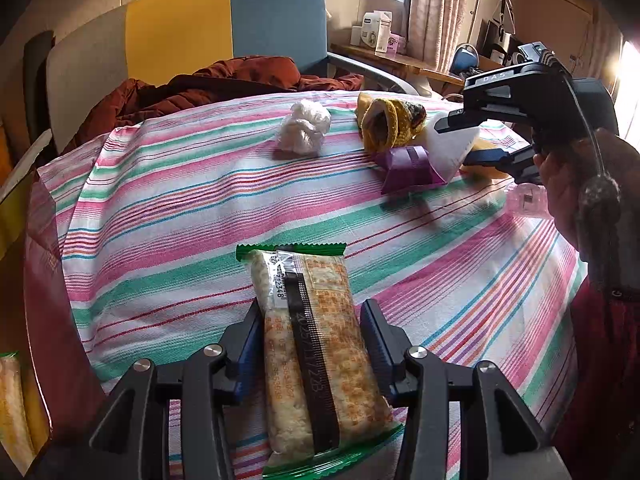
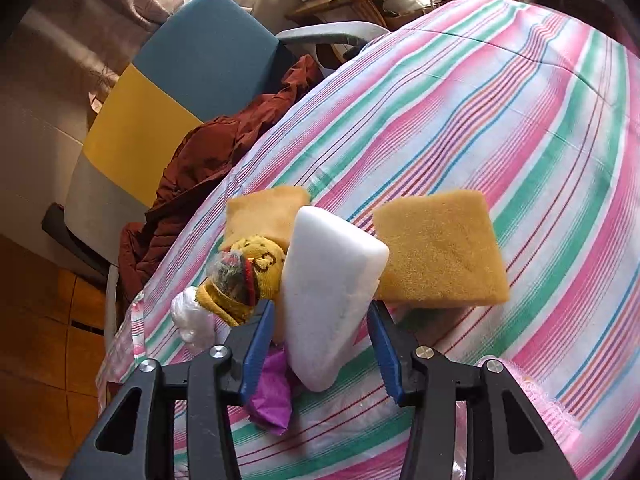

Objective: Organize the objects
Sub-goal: 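Hold the granola bar in the left tool while the right tool grasps the white block, then carry the granola bar and white block into the gold tray and release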

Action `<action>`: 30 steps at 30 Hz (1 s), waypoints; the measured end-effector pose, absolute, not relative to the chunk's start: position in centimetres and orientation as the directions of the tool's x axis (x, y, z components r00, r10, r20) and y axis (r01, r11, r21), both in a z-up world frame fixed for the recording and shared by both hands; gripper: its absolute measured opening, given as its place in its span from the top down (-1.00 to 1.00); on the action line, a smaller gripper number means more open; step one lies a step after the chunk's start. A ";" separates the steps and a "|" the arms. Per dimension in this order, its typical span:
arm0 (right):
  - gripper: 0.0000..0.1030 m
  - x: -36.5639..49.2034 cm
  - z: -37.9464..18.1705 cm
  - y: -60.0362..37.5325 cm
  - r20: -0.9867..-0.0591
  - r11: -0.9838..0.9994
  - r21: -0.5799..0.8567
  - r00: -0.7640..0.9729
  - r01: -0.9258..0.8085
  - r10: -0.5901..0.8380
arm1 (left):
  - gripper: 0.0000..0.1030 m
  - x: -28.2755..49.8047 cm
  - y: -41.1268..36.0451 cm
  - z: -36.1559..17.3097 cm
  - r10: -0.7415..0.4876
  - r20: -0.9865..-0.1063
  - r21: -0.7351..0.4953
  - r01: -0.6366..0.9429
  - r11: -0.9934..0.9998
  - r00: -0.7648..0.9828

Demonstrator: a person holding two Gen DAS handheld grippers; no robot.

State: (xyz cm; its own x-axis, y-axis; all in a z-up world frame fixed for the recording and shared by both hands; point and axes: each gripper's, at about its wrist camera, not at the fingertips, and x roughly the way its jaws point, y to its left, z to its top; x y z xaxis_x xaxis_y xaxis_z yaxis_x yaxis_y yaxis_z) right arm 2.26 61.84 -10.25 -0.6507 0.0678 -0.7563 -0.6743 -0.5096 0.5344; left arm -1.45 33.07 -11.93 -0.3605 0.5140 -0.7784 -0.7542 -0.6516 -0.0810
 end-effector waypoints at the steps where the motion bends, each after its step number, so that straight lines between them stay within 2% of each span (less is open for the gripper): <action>1: 0.25 2.1 -10.3 61.8 -0.760 -0.520 0.526 -0.646 -0.672 0.066 | 0.08 -1.4 33.1 -11.9 0.514 -0.778 -0.080 -0.754 -0.652 -0.361; 2: 0.54 2.0 -10.3 61.6 -0.763 -0.525 0.522 -0.643 -0.673 0.064 | 0.08 -1.5 33.1 -11.9 0.514 -0.779 -0.082 -0.754 -0.652 -0.360; 6: 0.55 2.6 -8.7 60.7 -0.738 -0.563 0.517 -0.669 -0.644 0.087 | 0.08 -1.3 33.2 -11.8 0.507 -0.782 -0.071 -0.756 -0.650 -0.362; 14: 0.56 4.6 -3.3 54.6 -0.720 -0.768 0.271 -0.652 -0.581 0.239 | 0.21 -1.4 32.5 -11.1 0.509 -0.803 -0.107 -0.765 -0.635 -0.310; 21: 0.56 7.9 0.1 51.1 -0.665 -0.817 0.176 -0.678 -0.550 0.313 | 0.25 0.3 30.9 -8.3 0.583 -0.766 -0.178 -0.781 -0.598 -0.271; 30: 0.56 8.7 2.6 46.7 -0.628 -0.872 0.232 -0.751 -0.431 0.204 | 0.28 1.0 26.2 -3.7 0.626 -0.706 -0.204 -0.752 -0.627 -0.331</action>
